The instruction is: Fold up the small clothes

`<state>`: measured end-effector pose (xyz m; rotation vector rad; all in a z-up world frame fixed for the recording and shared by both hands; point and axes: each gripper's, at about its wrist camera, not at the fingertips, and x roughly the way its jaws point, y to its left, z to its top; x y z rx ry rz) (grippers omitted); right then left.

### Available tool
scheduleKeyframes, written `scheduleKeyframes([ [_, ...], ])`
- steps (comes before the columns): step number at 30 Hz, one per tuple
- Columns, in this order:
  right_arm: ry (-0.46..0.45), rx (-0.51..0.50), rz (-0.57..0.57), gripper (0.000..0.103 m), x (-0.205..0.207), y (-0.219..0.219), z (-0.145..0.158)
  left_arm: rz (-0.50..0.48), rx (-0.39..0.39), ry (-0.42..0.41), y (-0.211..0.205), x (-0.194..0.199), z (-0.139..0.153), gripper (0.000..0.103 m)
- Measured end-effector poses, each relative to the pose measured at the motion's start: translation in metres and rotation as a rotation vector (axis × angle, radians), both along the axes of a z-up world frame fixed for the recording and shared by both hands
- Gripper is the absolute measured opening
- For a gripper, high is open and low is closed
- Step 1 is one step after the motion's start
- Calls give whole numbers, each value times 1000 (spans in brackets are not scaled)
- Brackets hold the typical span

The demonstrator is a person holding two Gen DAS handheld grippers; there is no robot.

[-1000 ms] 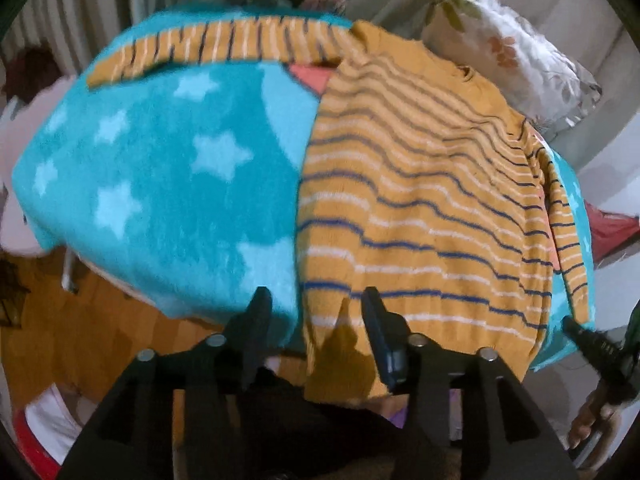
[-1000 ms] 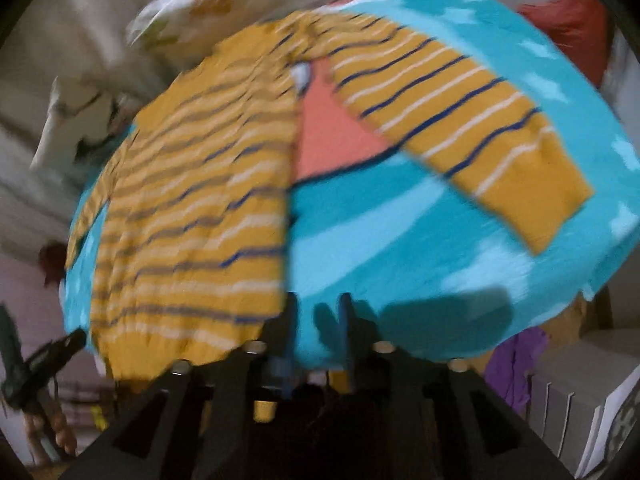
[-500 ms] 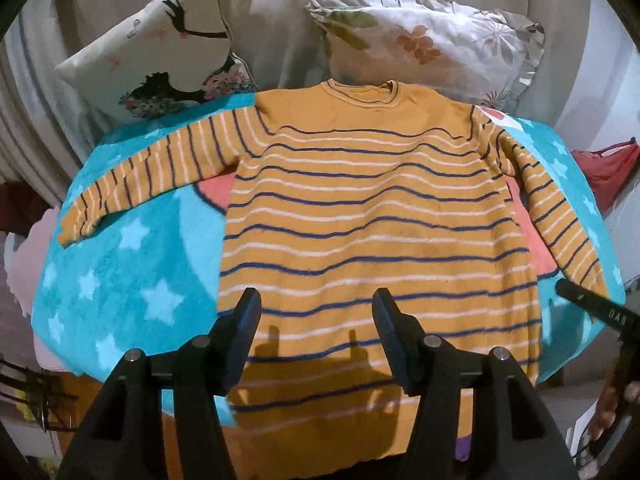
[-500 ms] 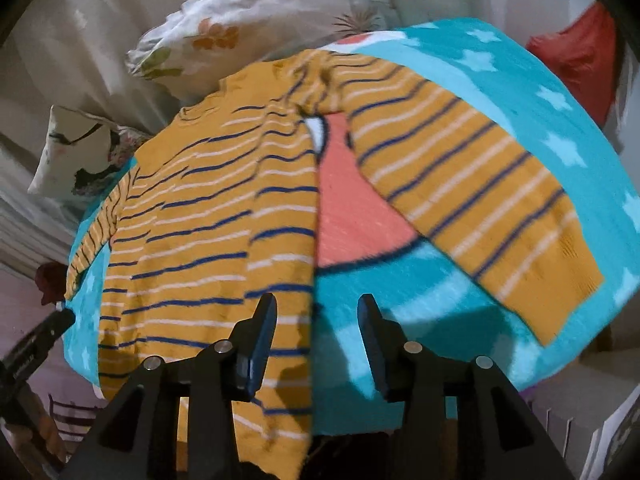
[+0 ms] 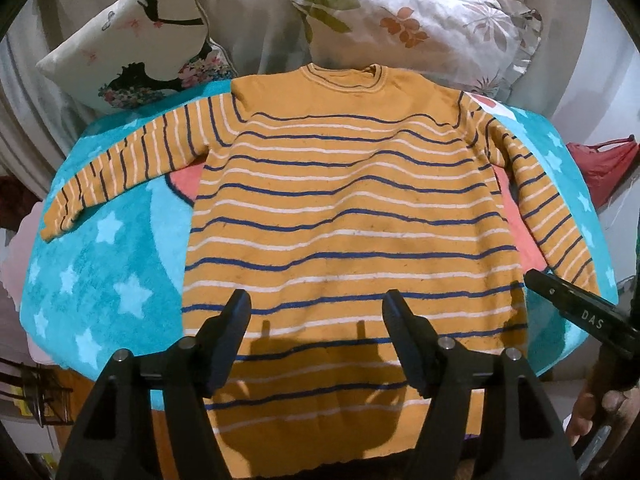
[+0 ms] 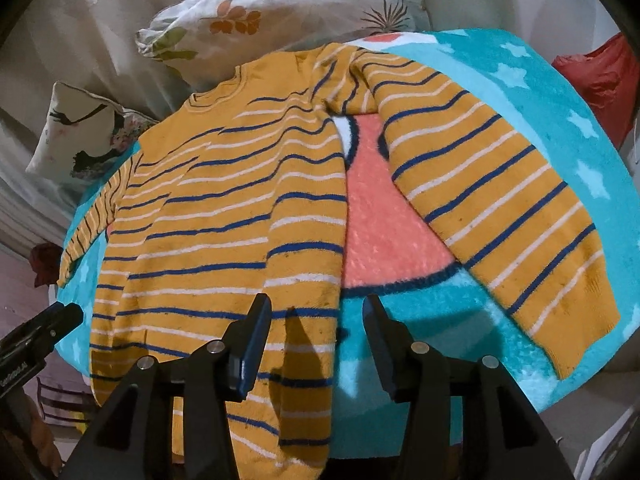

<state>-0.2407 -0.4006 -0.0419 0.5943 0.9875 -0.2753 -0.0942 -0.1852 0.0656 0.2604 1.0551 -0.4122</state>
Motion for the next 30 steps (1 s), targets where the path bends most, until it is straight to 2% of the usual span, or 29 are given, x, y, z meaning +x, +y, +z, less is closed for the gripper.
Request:
scheduleKeyframes([
  [15,9,-5,-93,55,-16,-26,-3,-27,-9,45,-12,-5,-12,68],
  [24,15,-67,-286,57,-58,-85,8,-35,-14,79,-19,-6,-20,68],
  [26,25,-103,-355,62,-75,-104,12,-31,-18,85,-19,-5,-21,68],
  [30,64,-138,-447,63,-103,-134,9,-20,-24,106,-20,-1,-25,68],
])
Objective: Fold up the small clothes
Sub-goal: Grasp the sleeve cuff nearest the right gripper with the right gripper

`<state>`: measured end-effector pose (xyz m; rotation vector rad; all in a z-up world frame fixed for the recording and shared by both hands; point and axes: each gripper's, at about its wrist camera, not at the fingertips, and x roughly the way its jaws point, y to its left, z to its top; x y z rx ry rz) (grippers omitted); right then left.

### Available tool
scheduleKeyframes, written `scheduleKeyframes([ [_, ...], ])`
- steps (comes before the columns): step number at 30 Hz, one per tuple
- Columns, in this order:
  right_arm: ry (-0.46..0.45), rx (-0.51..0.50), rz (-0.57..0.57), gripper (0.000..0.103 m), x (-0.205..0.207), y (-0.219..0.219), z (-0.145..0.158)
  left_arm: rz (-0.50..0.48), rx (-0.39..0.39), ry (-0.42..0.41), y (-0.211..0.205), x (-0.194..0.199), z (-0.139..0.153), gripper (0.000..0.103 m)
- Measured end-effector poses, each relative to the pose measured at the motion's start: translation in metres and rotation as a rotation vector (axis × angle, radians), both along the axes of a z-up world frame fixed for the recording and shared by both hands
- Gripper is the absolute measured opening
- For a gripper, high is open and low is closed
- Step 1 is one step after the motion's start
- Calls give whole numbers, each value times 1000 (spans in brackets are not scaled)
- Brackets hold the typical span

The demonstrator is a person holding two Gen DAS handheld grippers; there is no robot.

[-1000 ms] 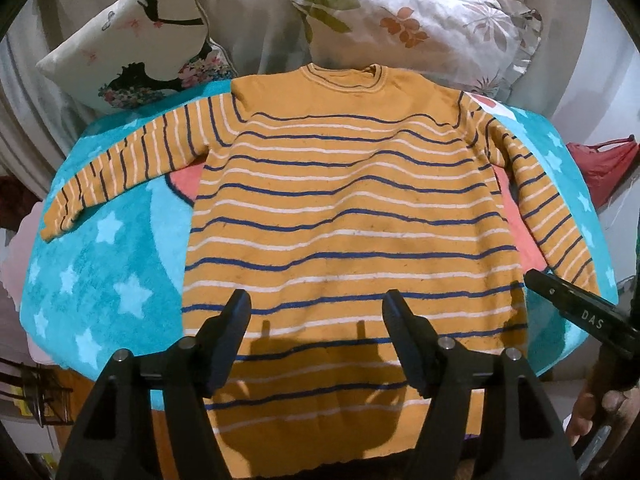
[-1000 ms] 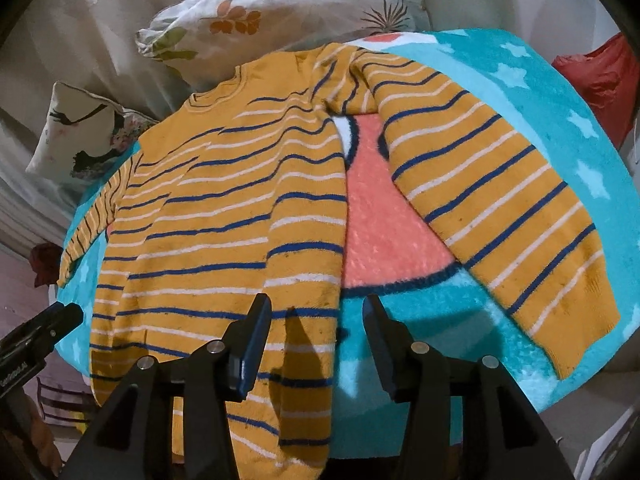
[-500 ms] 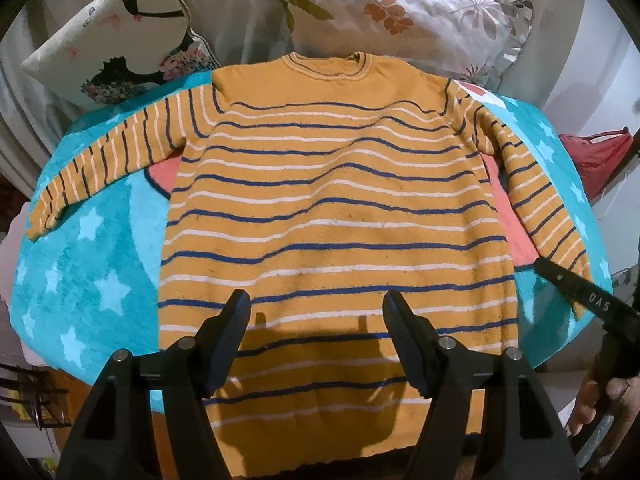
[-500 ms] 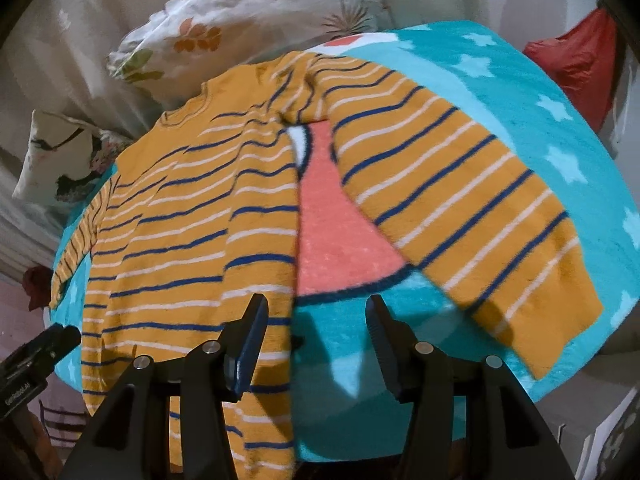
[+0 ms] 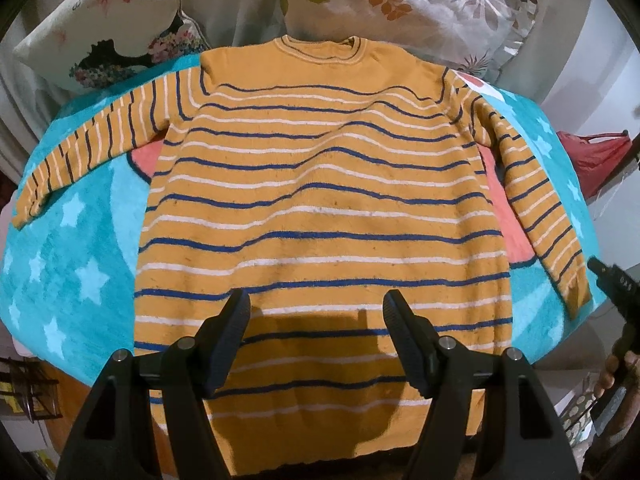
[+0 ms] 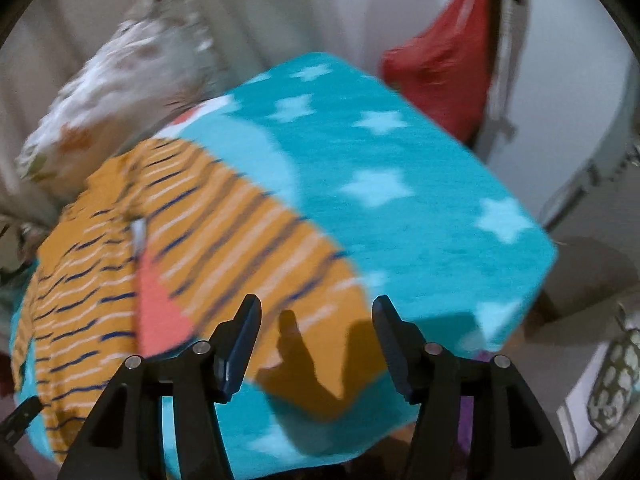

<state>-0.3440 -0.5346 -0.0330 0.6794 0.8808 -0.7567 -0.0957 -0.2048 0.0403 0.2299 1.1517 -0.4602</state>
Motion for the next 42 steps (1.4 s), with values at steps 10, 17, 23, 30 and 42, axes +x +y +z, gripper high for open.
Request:
scheduleKeyframes([
  [10,-21,94,-45,64,-19,-11,-35,-40,15,16,-19,-2,-6,68],
  [17,-106,117,32,10,-9,-27,-17,15,-6,23,-7,8,-4,68],
  [23,-104,-72,-130,9,-27,-120,50,136,-57,4,38,34,11,68],
  [30,-74,-156,-164,9,10,-167,97,223,-50,-48,88,50,25,69],
  [42,-219,95,204,9,183,-34,88,254,-79,4,137,71,14,71],
])
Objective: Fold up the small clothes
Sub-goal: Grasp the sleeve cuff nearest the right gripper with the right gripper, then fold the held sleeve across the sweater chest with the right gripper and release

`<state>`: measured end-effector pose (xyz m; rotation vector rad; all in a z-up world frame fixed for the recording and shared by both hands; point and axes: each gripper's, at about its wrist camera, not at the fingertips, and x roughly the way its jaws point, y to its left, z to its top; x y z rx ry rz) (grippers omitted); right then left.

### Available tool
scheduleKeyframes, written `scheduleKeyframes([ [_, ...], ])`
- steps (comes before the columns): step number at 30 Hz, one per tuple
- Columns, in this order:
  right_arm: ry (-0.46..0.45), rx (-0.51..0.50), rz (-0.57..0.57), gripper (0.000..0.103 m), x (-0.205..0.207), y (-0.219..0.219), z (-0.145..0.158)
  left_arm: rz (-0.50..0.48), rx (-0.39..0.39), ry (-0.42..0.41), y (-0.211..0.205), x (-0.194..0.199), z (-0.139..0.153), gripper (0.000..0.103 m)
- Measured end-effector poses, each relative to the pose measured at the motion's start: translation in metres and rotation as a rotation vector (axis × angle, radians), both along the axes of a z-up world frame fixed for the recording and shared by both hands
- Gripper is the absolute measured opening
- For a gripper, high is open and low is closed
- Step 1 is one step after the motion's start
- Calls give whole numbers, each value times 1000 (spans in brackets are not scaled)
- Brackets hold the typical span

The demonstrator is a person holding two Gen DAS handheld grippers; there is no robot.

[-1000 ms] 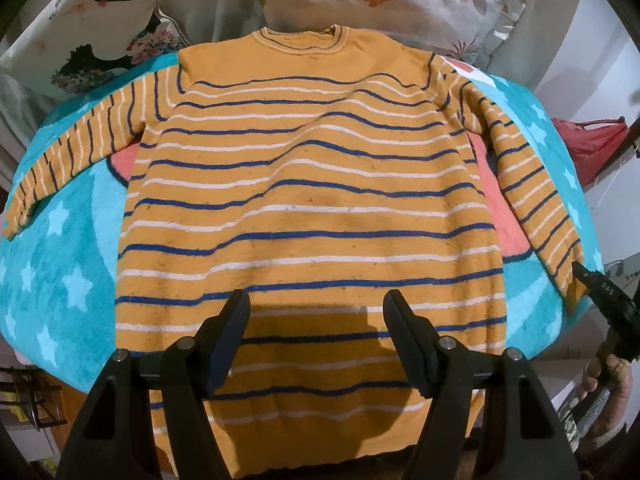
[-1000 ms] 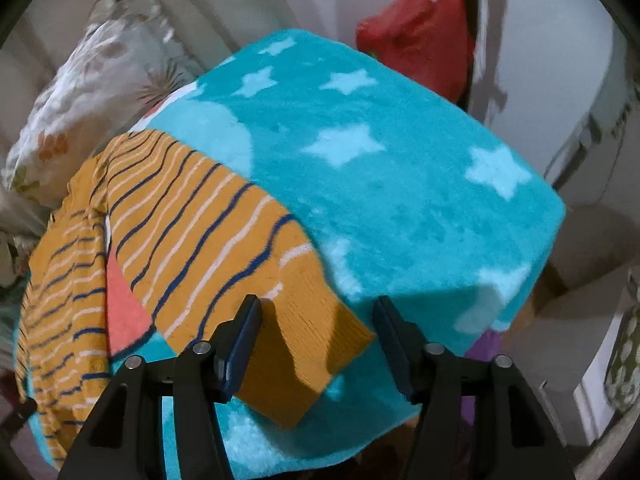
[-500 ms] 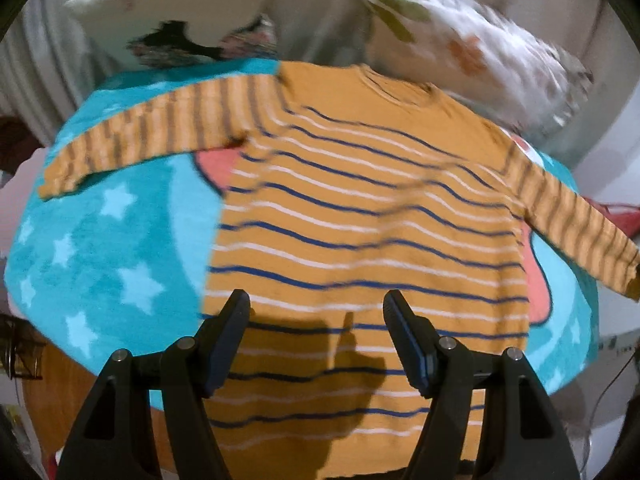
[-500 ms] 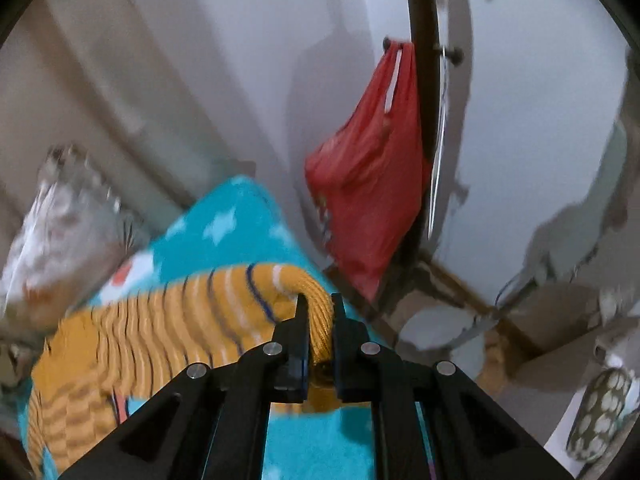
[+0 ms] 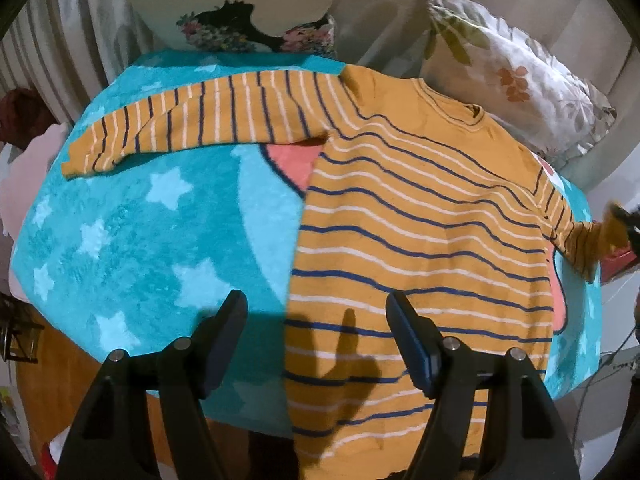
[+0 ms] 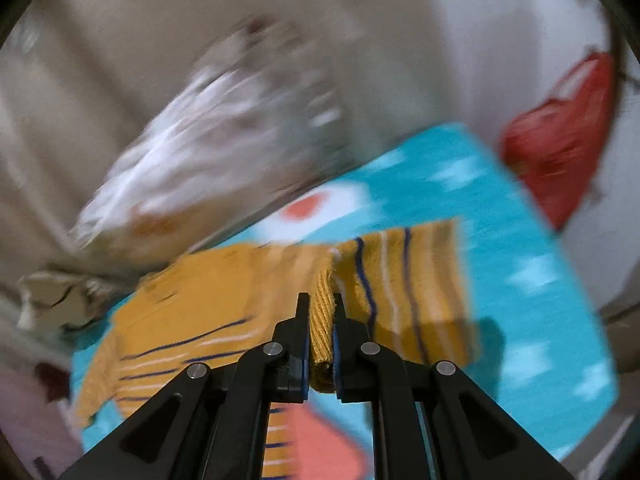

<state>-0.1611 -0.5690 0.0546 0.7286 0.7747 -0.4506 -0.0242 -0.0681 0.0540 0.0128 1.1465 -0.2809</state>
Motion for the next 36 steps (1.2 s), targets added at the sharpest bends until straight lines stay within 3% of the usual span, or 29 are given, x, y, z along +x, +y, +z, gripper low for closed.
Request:
scheduleKeyframes([
  [6,2,48,211,9,106,107,-12,19,-29,7,38,18,-1,71],
  [17,109,64,472,9,241,273,-59,124,-66,61,124,45,-25,71],
  [26,219,53,504,10,290,327,-96,166,-90,104,159,55,-42,71],
  [28,225,64,506,17,293,332,-98,167,-94,108,163,57,-44,71],
  [31,181,82,533,42,295,341,-89,166,-97,113,165,58,-44,71],
  [34,96,90,611,47,289,355,-69,163,-97,114,166,60,-44,71],
  [36,84,-43,610,47,276,367,-51,159,-95,111,166,61,-42,71],
])
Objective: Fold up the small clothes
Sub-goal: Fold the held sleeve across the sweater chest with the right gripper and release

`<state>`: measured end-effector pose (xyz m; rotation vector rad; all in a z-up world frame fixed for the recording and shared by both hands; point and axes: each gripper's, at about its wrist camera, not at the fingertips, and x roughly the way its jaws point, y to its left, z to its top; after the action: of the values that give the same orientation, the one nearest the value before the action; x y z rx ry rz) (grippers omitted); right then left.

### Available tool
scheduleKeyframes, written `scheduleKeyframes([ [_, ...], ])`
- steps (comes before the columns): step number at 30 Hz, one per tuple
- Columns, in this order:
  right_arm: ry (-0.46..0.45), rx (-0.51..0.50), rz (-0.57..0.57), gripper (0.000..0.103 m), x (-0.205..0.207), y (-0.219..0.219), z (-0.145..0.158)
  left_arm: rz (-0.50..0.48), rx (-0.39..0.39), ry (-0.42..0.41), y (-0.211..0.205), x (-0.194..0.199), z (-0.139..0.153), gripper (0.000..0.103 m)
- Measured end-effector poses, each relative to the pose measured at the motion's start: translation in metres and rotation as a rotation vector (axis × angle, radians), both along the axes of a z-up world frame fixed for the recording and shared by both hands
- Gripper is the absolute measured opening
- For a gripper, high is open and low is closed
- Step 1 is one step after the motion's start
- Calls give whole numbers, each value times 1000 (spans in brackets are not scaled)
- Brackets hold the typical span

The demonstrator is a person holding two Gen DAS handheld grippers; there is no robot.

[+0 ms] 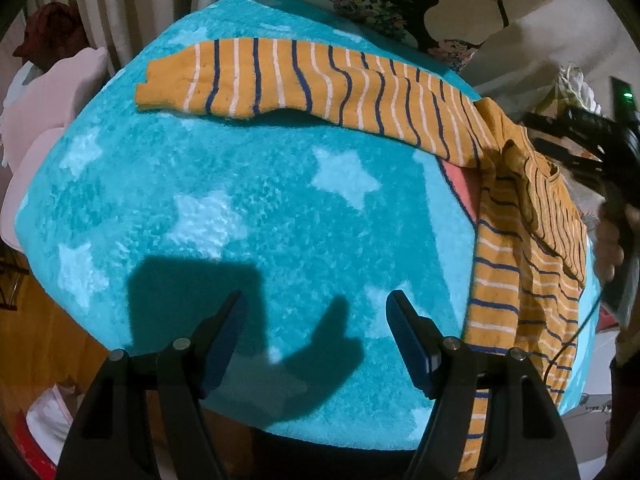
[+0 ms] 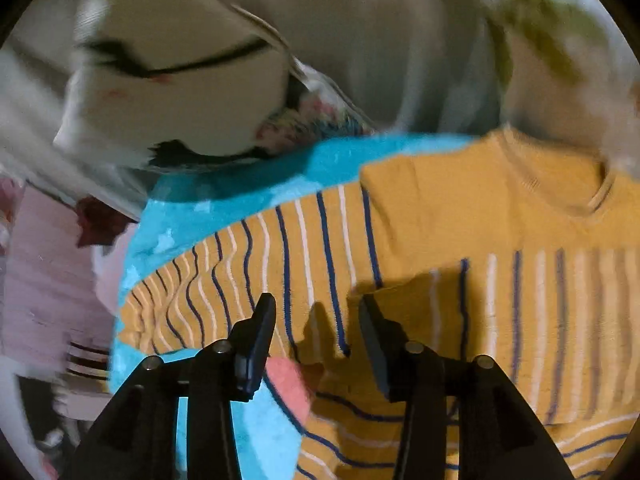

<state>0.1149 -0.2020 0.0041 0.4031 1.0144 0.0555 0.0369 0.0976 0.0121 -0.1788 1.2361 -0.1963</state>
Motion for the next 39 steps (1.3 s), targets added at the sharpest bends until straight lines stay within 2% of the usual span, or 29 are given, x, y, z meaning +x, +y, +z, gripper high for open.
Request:
scheduleKeyframes([
  [1,-21,-96,-10,47,-8,8,7,-5,2,-5,-1,1,2,71],
  [2,-58,-235,-32,49,-22,17,16,-10,3,-11,-3,2,4,71],
  [3,-90,-319,-54,51,-35,21,21,-16,6,-22,-6,4,7,71],
  [4,-142,-431,-106,60,-63,28,24,-22,9,-40,-9,5,10,71],
  [5,-171,-485,-144,69,-83,31,23,-26,14,-63,-13,6,13,71],
  [10,-208,-664,-196,70,-174,55,-18,-47,12,-193,-43,10,26,71],
  [12,-168,-613,-242,72,-203,52,-36,-66,20,-239,-64,7,28,71],
  [14,-74,-561,-258,71,-218,47,-54,-79,39,-257,-83,1,27,71],
  [16,-12,-559,-279,71,-239,39,-67,-124,66,-247,-108,-7,24,71],
  [21,-24,-669,-351,74,-292,19,-46,-181,91,-204,-150,-31,14,71],
  [23,-33,-680,-410,84,-304,9,-40,-166,88,-217,-148,-41,19,71],
  [25,9,-611,-392,84,-292,9,-47,-118,96,-211,-137,-51,23,71],
  [27,55,-570,-283,81,-269,22,-60,-65,93,-237,-120,-56,32,71],
  [28,54,-601,-190,81,-255,36,-64,-34,96,-257,-111,-57,38,71],
  [29,36,-625,-164,81,-252,41,-62,13,88,-284,-99,-55,44,72],
  [30,4,-638,-152,81,-250,41,-57,62,71,-309,-87,-50,49,79],
  [31,-24,-632,-154,82,-247,36,-52,102,59,-324,-75,-46,51,84],
  [33,-53,-597,-183,82,-242,17,-45,146,41,-325,-54,-26,48,84],
  [35,-71,-556,-220,82,-243,-2,-41,190,40,-278,-32,-7,40,84],
  [37,-75,-536,-254,83,-245,-18,-39,244,-46,-197,-1,16,26,84],
  [39,-62,-519,-283,83,-248,-32,-40,302,-83,-159,24,37,14,84],
])
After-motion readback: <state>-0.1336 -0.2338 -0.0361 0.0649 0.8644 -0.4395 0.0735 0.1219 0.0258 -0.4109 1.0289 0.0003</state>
